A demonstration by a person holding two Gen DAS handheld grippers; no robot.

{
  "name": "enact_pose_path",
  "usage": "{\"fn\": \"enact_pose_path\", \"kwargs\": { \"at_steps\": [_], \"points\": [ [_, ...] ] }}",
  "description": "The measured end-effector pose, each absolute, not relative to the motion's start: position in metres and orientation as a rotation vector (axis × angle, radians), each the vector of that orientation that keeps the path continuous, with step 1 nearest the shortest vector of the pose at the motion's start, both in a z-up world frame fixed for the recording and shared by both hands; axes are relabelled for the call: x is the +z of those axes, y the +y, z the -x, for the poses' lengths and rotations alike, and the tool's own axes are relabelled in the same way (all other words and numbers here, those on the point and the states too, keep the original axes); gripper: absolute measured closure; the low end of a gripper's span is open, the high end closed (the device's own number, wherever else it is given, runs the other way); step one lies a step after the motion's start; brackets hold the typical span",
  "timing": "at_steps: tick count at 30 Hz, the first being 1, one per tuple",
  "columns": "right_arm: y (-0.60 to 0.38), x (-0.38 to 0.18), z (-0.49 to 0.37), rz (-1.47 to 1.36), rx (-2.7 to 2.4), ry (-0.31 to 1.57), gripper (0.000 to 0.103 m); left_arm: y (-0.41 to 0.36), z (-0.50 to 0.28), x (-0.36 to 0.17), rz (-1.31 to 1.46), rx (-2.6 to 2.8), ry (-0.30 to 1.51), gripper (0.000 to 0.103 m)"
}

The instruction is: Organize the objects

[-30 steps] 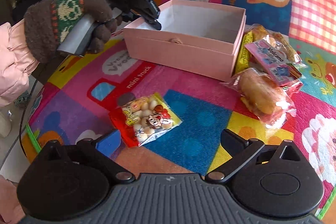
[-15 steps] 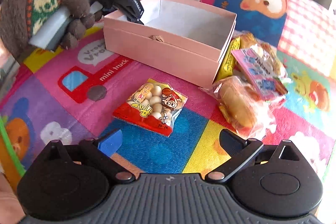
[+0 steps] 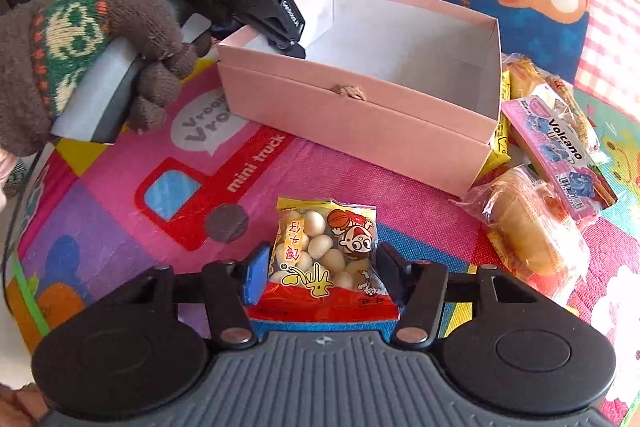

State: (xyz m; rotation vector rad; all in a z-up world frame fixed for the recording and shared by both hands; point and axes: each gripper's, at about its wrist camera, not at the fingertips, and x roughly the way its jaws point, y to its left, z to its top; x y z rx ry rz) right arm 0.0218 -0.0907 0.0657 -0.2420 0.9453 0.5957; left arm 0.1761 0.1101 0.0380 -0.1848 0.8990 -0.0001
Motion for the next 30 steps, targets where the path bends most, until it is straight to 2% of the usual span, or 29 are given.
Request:
{"fn": "enact_pose_path", "kwargs": {
  "at_steps": [7, 14, 15, 16, 17, 22, 25, 30],
  "points": [
    [-0.130, 0.152, -0.040, 0.064, 0.579, 0.842, 0.047, 0.108, -0.176, 0.038, 0.169, 0.001, 0.898, 0.090],
    [-0.088, 0.205, -0.124, 0.053, 0.541, 0.699, 0.046, 0.111, -0.176, 0.038, 0.186, -0.010, 0.900, 0.089],
    [-0.076, 0.207, -0.139, 0.051, 0.551, 0.690, 0.044, 0.111, -0.176, 0.038, 0.186, -0.011, 0.900, 0.089],
    [-0.066, 0.207, -0.153, 0.049, 0.559, 0.695, 0.035, 0.111, -0.176, 0.038, 0.185, -0.012, 0.900, 0.089],
    [-0.057, 0.205, -0.164, 0.044, 0.553, 0.701, 0.031, 0.111, -0.176, 0.038, 0.184, -0.015, 0.901, 0.089],
    [-0.067, 0.201, -0.168, 0.077, 0.521, 0.666, 0.030, 0.111, -0.177, 0.038, 0.178, -0.025, 0.904, 0.088],
    [-0.106, 0.193, -0.154, 0.086, 0.449, 0.651, 0.023, 0.112, -0.176, 0.038, 0.179, -0.030, 0.900, 0.088],
    [-0.177, 0.156, -0.128, 0.084, 0.308, 0.709, 0.019, 0.114, -0.174, 0.037, 0.193, -0.036, 0.889, 0.087]
  ]
}}
